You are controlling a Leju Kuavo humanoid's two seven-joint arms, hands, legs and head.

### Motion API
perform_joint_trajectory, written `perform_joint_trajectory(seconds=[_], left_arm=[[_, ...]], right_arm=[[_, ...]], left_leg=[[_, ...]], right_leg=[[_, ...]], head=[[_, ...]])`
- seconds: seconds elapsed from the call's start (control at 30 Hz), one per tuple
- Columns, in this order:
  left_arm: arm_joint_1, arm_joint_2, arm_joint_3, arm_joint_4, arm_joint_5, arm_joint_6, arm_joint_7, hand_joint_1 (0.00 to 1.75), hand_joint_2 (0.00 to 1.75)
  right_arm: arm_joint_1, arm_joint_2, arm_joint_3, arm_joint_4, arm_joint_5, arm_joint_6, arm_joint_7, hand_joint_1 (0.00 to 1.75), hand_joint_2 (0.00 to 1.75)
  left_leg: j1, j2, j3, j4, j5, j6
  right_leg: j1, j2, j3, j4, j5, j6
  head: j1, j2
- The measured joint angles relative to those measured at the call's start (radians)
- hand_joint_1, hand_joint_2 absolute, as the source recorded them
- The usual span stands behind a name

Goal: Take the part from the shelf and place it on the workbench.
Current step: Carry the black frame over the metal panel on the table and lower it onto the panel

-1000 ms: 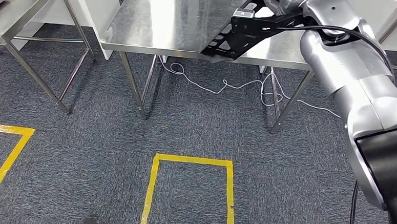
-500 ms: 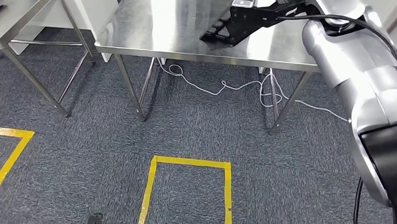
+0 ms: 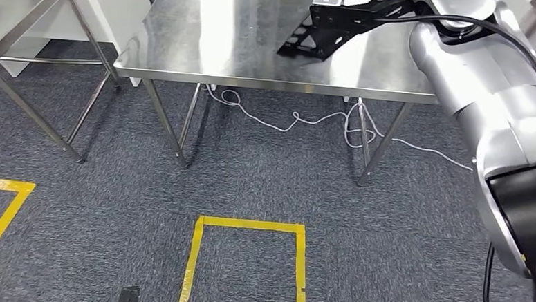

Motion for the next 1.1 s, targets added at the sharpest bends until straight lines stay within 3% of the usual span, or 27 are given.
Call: perform_joint_trajectory(seconds=[0.07,0.13,0.23,0.27,0.3,0.37,0.43,0.5,0.6,0.67,0.73,0.77,0.8,0.83,0.9,0.93,0.97,1.03,1.1], left_arm=[[0.0,-0.002,0.0,0.0,0.0,0.0,0.0,0.0,1.75],[-0.001,-0.003,0.0,0.0,-0.001,0.001,0.0,0.0,1.75],[-0.005,-0.006,0.0,0.0,-0.002,0.0,0.001,0.0,1.75],[-0.006,-0.007,0.0,0.0,-0.002,0.0,0.001,0.0,1.75],[-0.005,-0.009,0.0,0.0,-0.002,0.0,0.002,0.0,1.75],[-0.003,-0.011,0.0,0.0,-0.002,0.0,0.003,0.0,1.75],[-0.003,-0.012,-0.001,0.0,0.004,-0.002,0.004,0.0,1.75],[-0.003,-0.011,-0.003,0.001,0.012,-0.006,0.007,0.0,1.75],[-0.003,-0.007,-0.005,0.001,0.018,-0.011,0.012,0.0,1.75],[-0.004,-0.005,-0.007,0.001,0.019,-0.011,0.013,0.0,1.75],[-0.004,-0.005,-0.009,0.001,0.019,-0.012,0.014,0.0,1.75],[-0.004,-0.005,-0.01,0.001,0.019,-0.012,0.014,0.0,1.75],[-0.004,-0.004,-0.011,0.001,0.019,-0.013,0.014,0.0,1.75],[-0.003,-0.004,-0.011,0.001,0.019,-0.013,0.014,0.0,1.75],[-0.003,-0.002,-0.012,0.001,0.019,-0.014,0.014,0.0,1.75],[-0.004,-0.002,-0.012,0.001,0.019,-0.014,0.014,0.0,1.75],[-0.004,-0.001,-0.012,0.001,0.019,-0.014,0.014,0.0,1.75],[-0.005,0.0,-0.013,0.0,0.02,-0.016,0.014,0.0,1.75],[-0.005,0.0,-0.015,0.0,0.021,-0.018,0.013,0.0,1.75]], right_arm=[[0.0,-0.002,0.001,-0.002,0.0,0.0,0.0,1.75,1.75],[-0.002,-0.005,0.002,-0.003,0.001,0.001,0.0,1.75,1.75],[0.007,-0.011,0.004,-0.003,0.001,0.001,-0.001,1.75,1.75],[0.014,-0.013,0.006,-0.003,0.001,0.002,-0.001,1.75,1.75],[0.021,-0.016,0.007,-0.003,0.001,0.002,-0.001,1.75,1.75],[0.028,-0.018,0.008,-0.002,0.001,0.005,-0.001,1.75,1.75],[0.032,-0.018,0.009,-0.002,0.001,0.011,-0.001,1.75,1.75],[0.037,-0.018,0.01,-0.001,0.001,0.015,-0.001,1.75,1.75],[0.04,-0.016,0.011,0.0,0.002,0.017,0.0,1.75,1.75],[0.045,-0.014,0.012,0.001,0.002,0.017,-0.001,1.75,1.75],[0.056,-0.014,0.013,0.003,0.002,0.018,-0.001,1.75,1.75],[0.06,-0.013,0.015,0.004,0.002,0.019,-0.001,1.75,1.75],[0.062,-0.012,0.016,0.005,0.002,0.019,-0.001,1.75,1.75],[0.061,-0.01,0.017,0.005,0.002,0.019,-0.001,1.75,1.75],[0.054,-0.006,0.019,0.005,0.002,0.019,-0.001,1.75,1.75],[0.05,-0.004,0.019,0.005,0.002,0.019,-0.001,1.75,1.75],[0.046,-0.003,0.02,0.005,0.002,0.019,-0.001,1.75,1.75],[0.04,-0.002,0.021,0.004,0.003,0.021,-0.001,1.75,1.75],[0.03,-0.003,0.021,0.004,0.003,0.025,-0.001,1.75,1.75]], left_leg=[[0.0,0.001,0.015,-0.023,-0.004,0.004],[0.005,0.001,0.038,-0.052,-0.002,0.004],[0.005,-0.005,0.052,-0.063,-0.01,0.003],[0.005,-0.009,0.055,-0.063,-0.014,0.002],[0.005,-0.013,0.058,-0.061,-0.02,-0.001],[0.007,-0.02,0.065,-0.051,-0.034,-0.011],[0.006,-0.025,0.064,-0.034,-0.05,-0.025],[0.005,-0.027,0.059,-0.022,-0.058,-0.034],[0.008,-0.024,0.053,-0.001,-0.08,-0.048],[0.013,-0.014,0.023,0.079,-0.128,-0.063],[0.02,-0.008,-0.041,0.214,-0.182,-0.075],[0.023,-0.007,-0.07,0.262,-0.189,-0.078],[0.025,-0.007,-0.085,0.273,-0.175,-0.078],[0.025,-0.007,-0.079,0.243,-0.14,-0.075],[0.023,-0.007,-0.025,0.107,-0.05,-0.06],[0.02,-0.007,0.001,0.048,-0.022,-0.051],[0.016,-0.006,0.02,0.012,-0.013,-0.043],[0.01,-0.004,0.031,-0.007,-0.026,-0.031],[0.015,-0.002,0.048,-0.034,-0.027,-0.022]], right_leg=[[0.002,-0.003,0.002,-0.005,-0.005,0.007],[0.006,-0.007,-0.023,0.04,-0.025,0.006],[0.003,-0.007,-0.14,0.225,-0.081,0.003],[0.001,-0.008,-0.17,0.26,-0.082,0.008],[-0.002,-0.008,-0.181,0.255,-0.065,0.017],[-0.009,-0.009,-0.148,0.13,0.016,0.041],[-0.01,-0.01,-0.103,0.019,0.076,0.047],[-0.005,-0.01,-0.092,0.006,0.08,0.033],[-0.015,-0.008,-0.085,0.004,0.072,0.013],[-0.02,-0.007,-0.072,0.001,0.064,0.0],[-0.019,-0.007,-0.059,0.001,0.056,-0.01],[-0.018,-0.006,-0.054,0.002,0.052,-0.012],[-0.017,-0.004,-0.05,0.002,0.049,-0.013],[-0.016,-0.002,-0.044,0.002,0.044,-0.012],[-0.015,0.001,-0.029,0.0,0.035,-0.009],[-0.012,0.002,-0.023,-0.002,0.032,-0.006],[-0.011,0.002,-0.019,-0.003,0.029,-0.003],[-0.007,0.002,-0.018,-0.007,0.025,0.005],[0.0,-0.001,-0.024,0.0,0.016,0.012]], head=[[-0.004,0.0],[0.0,0.0],[0.003,0.0],[0.003,0.0],[0.003,0.0],[0.003,0.0],[0.002,0.0],[0.0,0.0],[-0.003,0.0],[-0.006,0.0],[-0.008,0.0],[-0.008,0.0],[-0.008,0.0],[-0.008,0.0],[-0.007,0.0],[-0.007,0.0],[-0.008,0.0],[-0.009,0.0],[-0.007,0.0]])
